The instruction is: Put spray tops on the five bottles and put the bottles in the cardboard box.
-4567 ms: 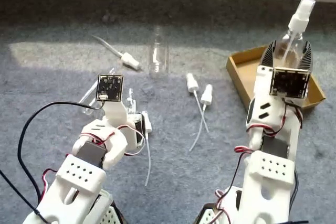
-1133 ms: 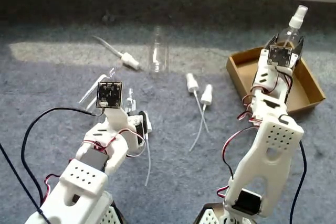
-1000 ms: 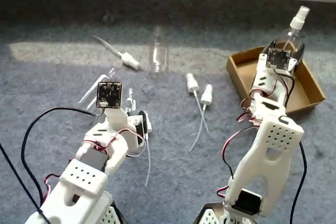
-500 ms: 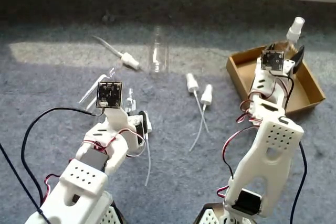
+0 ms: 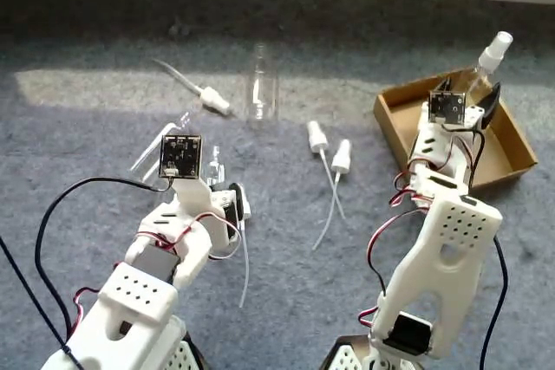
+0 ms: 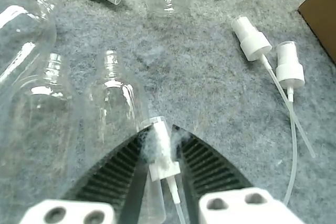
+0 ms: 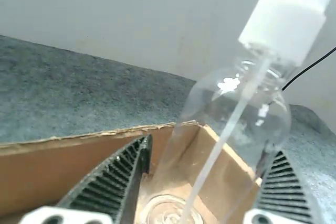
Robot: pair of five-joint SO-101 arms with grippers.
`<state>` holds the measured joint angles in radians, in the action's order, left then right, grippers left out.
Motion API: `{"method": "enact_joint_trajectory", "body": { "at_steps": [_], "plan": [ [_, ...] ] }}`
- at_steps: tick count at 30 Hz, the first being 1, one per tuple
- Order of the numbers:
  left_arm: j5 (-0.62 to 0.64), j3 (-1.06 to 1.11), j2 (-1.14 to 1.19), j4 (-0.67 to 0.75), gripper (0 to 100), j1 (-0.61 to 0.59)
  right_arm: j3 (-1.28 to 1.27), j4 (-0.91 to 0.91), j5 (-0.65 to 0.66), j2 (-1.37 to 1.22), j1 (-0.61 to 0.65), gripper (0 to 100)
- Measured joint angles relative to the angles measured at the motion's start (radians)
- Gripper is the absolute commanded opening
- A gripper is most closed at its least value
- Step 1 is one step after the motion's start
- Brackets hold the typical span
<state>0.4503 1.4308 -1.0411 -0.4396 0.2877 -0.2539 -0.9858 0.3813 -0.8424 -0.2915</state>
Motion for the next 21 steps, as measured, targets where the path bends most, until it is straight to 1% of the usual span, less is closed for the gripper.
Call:
{"method": "enact_joint_trajectory", "body": {
  "at_steps": [2,5,7,10,14,16,21],
  "plan": [
    [0.000,0.000,0.000,0.000,1,0.000,-0.003,0.014,0.000,0.006,-0.006,28.6],
    [0.000,0.000,0.000,0.000,1,0.000,-0.051,0.094,-0.005,0.058,-0.020,28.6],
    [0.000,0.000,0.000,0.000,1,0.000,-0.081,0.147,-0.054,0.115,-0.026,30.6],
    [0.000,0.000,0.000,0.000,1,0.000,-0.115,0.252,-0.089,0.215,-0.034,35.0],
    [0.000,0.000,0.000,0.000,1,0.000,-0.138,0.390,-0.100,0.313,-0.034,35.4],
    [0.000,0.000,0.000,0.000,1,0.000,-0.141,0.420,-0.100,0.334,-0.034,35.4],
    [0.000,0.000,0.000,0.000,1,0.000,-0.146,0.425,-0.100,0.339,-0.035,35.4]
  ]
}}
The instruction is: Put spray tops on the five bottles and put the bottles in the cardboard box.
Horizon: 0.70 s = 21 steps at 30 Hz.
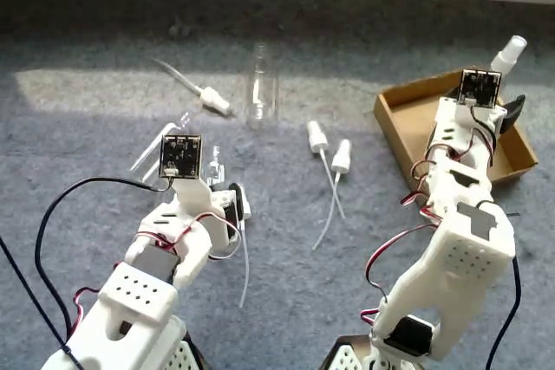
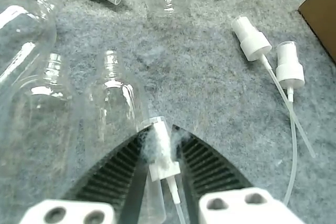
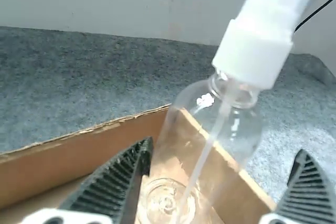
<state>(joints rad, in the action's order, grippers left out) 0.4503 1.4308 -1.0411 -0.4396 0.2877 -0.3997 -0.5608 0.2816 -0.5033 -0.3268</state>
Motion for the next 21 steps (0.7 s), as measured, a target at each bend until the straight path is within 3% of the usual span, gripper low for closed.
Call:
{"method": "enact_joint_trajectory", "body": {
  "at_steps": [21],
  "plan": [
    [0.000,0.000,0.000,0.000,1,0.000,-0.255,0.006,0.000,0.279,-0.002,35.5]
  ]
}}
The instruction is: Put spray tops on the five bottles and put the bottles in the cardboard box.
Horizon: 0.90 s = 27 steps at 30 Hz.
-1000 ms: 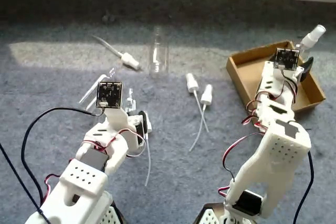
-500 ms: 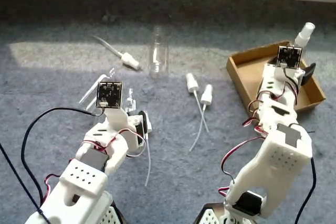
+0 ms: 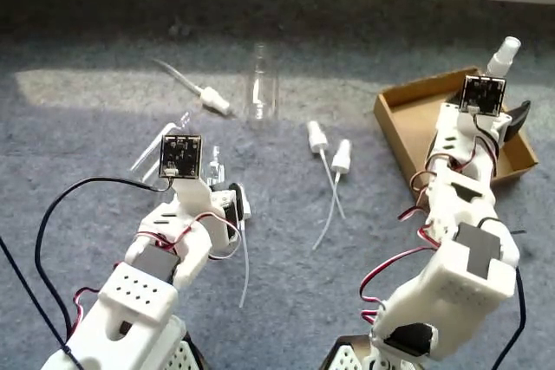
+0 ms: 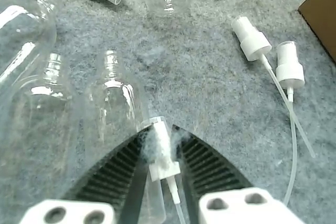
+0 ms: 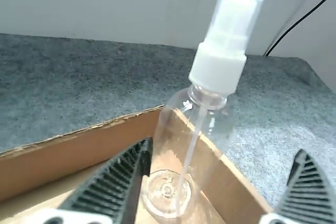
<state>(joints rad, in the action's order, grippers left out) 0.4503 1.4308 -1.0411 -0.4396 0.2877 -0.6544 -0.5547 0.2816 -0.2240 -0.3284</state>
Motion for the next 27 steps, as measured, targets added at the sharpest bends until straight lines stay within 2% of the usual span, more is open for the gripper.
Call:
{"method": "enact_joint_trajectory", "body": {
  "at_steps": [3,11,16,19,25,27],
  "plan": [
    [0.000,0.000,0.000,0.000,1,0.000,-0.021,0.084,0.000,0.078,0.000,35.5],
    [0.000,0.000,0.000,0.000,2,-0.012,-0.025,0.486,0.000,0.345,0.000,35.5],
    [0.000,0.000,0.000,0.000,2,-0.098,-0.025,0.698,0.000,0.551,0.000,35.4],
    [-0.014,0.000,0.000,0.000,2,-0.167,-0.025,0.884,0.000,0.675,0.000,35.4],
    [-0.258,0.000,-0.078,-0.005,2,-0.222,-0.025,1.267,-0.003,0.901,0.028,35.4],
    [-0.331,0.009,-0.157,-0.058,1,-0.236,-0.025,1.376,-0.003,0.971,0.069,35.4]
  ]
}}
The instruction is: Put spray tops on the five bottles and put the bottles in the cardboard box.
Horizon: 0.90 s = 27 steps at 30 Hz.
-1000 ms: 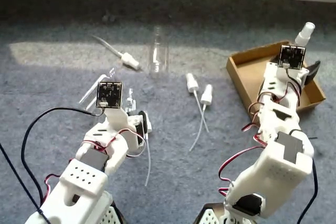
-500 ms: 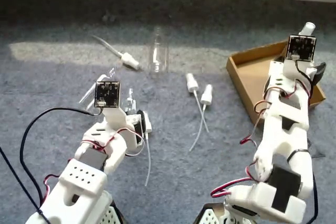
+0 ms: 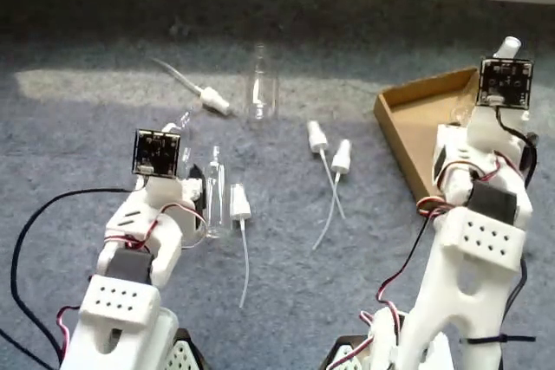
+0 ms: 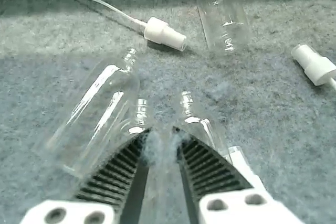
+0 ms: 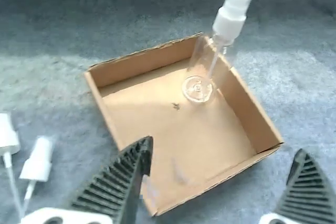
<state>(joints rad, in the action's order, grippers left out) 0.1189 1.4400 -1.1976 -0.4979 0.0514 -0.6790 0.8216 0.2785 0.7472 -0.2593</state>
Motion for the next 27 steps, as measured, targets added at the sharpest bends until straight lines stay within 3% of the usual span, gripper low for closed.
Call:
{"method": "enact_joint_trajectory", "body": {
  "at_steps": [11,19,27],
  "plan": [
    [-0.029,0.006,-0.608,-0.439,1,-0.078,0.273,0.423,-0.224,0.098,0.262,35.4],
    [-0.031,-0.097,-0.592,-0.594,2,-0.100,0.578,0.723,-0.249,-0.152,0.496,35.4],
    [-0.032,-0.140,-0.600,-0.769,2,-0.264,0.813,0.896,-0.249,-0.514,0.732,35.4]
  ]
}}
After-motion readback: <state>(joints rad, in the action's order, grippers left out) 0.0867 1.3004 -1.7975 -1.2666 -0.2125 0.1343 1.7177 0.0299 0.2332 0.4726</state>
